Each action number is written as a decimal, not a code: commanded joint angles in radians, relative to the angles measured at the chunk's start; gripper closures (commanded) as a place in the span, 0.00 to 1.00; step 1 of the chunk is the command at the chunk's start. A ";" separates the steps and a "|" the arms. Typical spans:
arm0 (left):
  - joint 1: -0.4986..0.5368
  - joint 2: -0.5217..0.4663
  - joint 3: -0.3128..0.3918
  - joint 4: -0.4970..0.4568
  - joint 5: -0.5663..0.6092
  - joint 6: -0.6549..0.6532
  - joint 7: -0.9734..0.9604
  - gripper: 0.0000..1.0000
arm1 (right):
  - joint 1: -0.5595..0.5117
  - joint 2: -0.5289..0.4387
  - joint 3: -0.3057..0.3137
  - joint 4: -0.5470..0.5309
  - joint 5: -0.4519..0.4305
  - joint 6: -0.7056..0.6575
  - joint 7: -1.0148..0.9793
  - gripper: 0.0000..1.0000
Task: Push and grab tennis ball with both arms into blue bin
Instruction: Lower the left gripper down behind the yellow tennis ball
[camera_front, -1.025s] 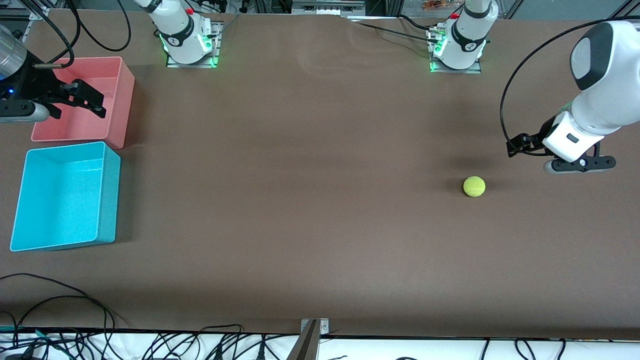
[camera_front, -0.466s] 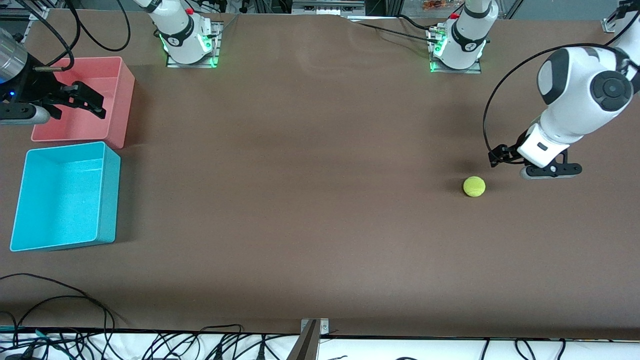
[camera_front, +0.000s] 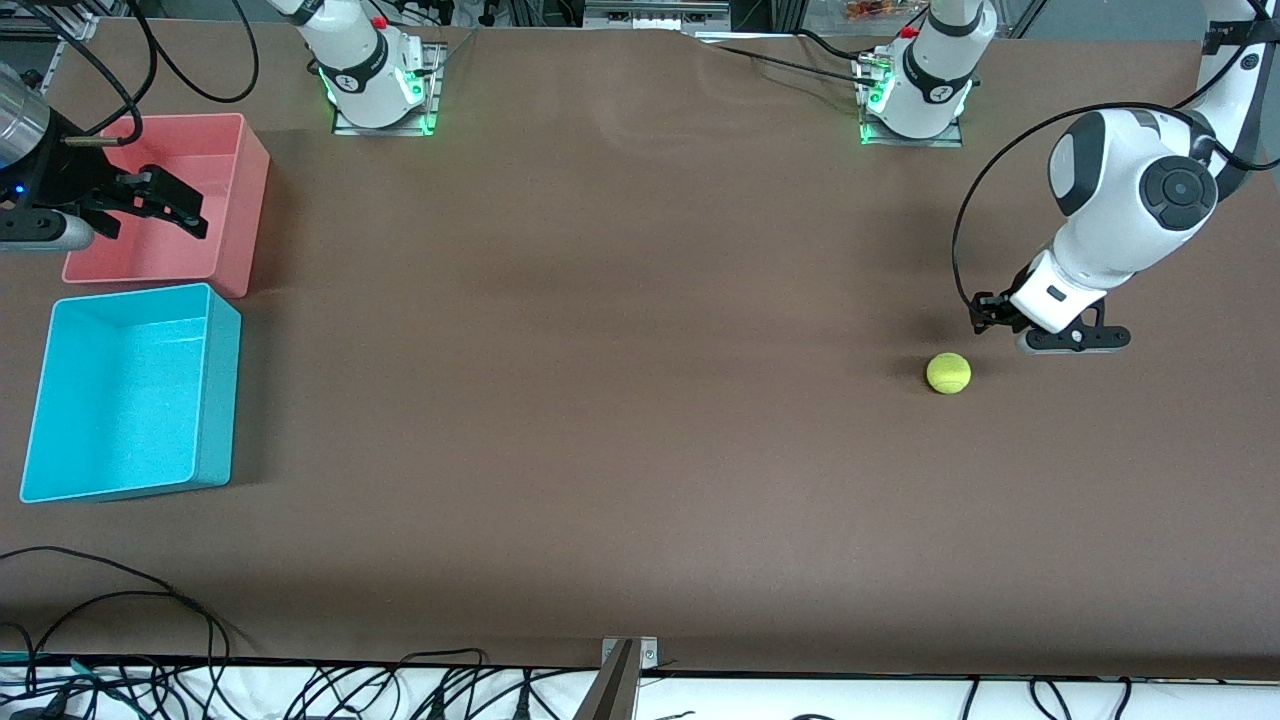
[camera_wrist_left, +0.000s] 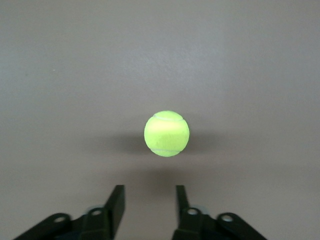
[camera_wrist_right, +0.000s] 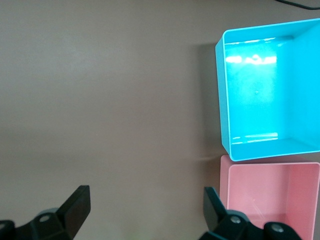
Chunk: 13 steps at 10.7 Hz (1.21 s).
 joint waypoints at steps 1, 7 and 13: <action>0.008 0.018 0.001 -0.014 -0.010 0.011 0.310 1.00 | -0.003 -0.005 0.000 -0.025 -0.012 0.026 -0.011 0.00; 0.013 0.111 0.062 -0.005 -0.013 0.106 0.888 1.00 | 0.003 0.001 0.000 -0.031 -0.010 0.063 -0.034 0.00; 0.014 0.213 0.091 0.013 -0.023 0.203 1.275 1.00 | 0.004 0.002 0.002 -0.032 -0.018 0.073 -0.033 0.00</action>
